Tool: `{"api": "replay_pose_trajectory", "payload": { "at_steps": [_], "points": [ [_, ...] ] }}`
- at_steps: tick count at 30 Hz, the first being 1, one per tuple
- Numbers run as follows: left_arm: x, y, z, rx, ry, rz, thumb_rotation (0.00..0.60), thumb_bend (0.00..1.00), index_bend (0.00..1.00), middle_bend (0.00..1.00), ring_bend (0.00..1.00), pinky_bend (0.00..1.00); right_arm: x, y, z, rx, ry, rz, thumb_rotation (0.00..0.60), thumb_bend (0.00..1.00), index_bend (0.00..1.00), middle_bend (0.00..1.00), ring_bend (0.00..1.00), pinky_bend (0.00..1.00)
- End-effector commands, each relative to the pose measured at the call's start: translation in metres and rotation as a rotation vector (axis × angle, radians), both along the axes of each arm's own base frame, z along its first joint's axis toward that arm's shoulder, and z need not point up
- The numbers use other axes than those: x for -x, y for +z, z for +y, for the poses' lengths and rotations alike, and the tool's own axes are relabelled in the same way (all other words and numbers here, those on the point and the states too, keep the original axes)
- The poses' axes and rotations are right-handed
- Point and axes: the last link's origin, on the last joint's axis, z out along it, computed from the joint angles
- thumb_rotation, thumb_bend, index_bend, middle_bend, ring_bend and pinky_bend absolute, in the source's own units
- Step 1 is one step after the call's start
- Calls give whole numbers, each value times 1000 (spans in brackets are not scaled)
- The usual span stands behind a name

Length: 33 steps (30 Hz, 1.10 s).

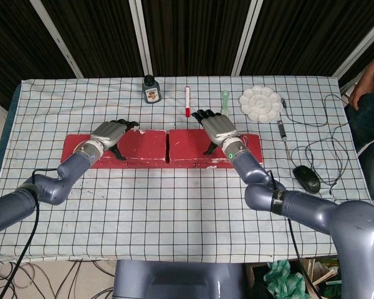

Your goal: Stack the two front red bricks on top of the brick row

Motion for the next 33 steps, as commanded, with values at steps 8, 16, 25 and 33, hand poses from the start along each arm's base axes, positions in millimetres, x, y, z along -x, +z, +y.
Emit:
{"api": "replay_pose_trajectory", "payload": {
  "at_steps": [8, 16, 25, 33],
  "points": [
    [14, 31, -4, -55, -7, 43, 600, 0, 84, 115, 23, 97, 3, 1, 2, 0, -4, -3, 600, 0, 0, 0, 0, 143],
    [55, 65, -23, -53, 41, 142, 600, 37, 92, 116, 18, 85, 10, -1, 2, 8, -13, 1, 600, 0, 0, 0, 0, 144],
    [90, 80, -47, -28, 77, 224, 600, 60, 153, 119, 18, 84, 18, -2, 0, 23, -27, 5, 600, 0, 0, 0, 0, 143],
    [105, 78, -52, -38, 83, 259, 600, 66, 133, 119, 18, 85, 21, 0, -1, 24, -36, 2, 600, 0, 0, 0, 0, 143]
  ]
}}
